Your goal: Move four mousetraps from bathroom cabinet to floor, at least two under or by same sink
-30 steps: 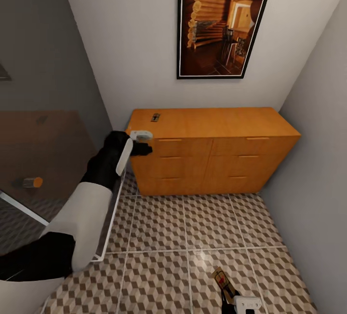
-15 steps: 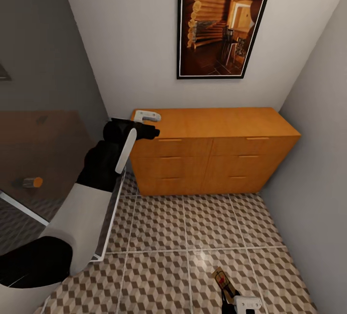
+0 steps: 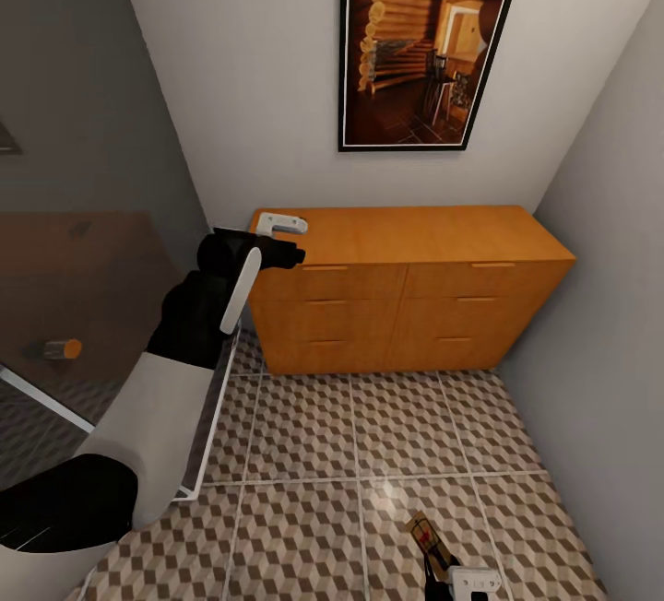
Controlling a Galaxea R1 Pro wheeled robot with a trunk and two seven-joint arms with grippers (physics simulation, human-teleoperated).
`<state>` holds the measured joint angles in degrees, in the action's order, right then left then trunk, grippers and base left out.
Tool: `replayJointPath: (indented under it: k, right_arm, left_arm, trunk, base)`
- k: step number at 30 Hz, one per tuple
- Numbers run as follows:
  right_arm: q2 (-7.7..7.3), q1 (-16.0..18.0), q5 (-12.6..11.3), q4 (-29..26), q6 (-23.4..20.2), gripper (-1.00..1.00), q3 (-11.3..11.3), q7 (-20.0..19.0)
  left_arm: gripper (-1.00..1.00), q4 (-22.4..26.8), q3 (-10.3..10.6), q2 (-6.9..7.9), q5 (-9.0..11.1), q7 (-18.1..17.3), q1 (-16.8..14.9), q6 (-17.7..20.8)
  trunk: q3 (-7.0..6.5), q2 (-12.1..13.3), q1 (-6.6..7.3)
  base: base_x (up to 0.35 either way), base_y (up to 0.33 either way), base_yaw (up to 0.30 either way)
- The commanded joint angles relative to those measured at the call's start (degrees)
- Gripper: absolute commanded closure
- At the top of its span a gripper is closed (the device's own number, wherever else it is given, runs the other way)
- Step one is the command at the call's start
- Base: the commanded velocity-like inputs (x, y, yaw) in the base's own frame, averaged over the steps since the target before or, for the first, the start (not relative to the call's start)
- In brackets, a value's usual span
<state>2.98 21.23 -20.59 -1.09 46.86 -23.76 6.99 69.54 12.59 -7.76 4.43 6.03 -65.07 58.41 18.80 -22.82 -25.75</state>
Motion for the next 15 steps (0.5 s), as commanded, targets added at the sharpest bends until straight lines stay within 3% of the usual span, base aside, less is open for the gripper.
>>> replayJointPath:
  k: [1,11,15]
  right_arm:
    - [0.01,0.04,0.02,0.03,0.09,1.00,-0.50,0.57]
    - [0.01,0.04,0.02,0.03,-0.01,1.00,-0.50,0.57]
    - [0.02,0.04,0.02,0.03,-0.01,1.00,-0.50,0.57]
  left_arm:
    - [-1.00,0.04,0.07,0.01,0.49,0.57,-0.05,0.22]
    - [-1.00,-0.07,0.07,0.03,0.49,0.57,-0.05,0.22]
    - [-1.00,-0.04,0.01,0.03,0.49,0.57,-0.05,0.22]
  trunk:
    - [0.10,-0.10,-0.03]
    - [0.10,-0.10,-0.03]
    - [0.10,-0.10,-0.03]
  base:
    - [0.000,0.000,0.000]
    - [0.004,0.000,0.000]
    - [0.134,0.062,0.000]
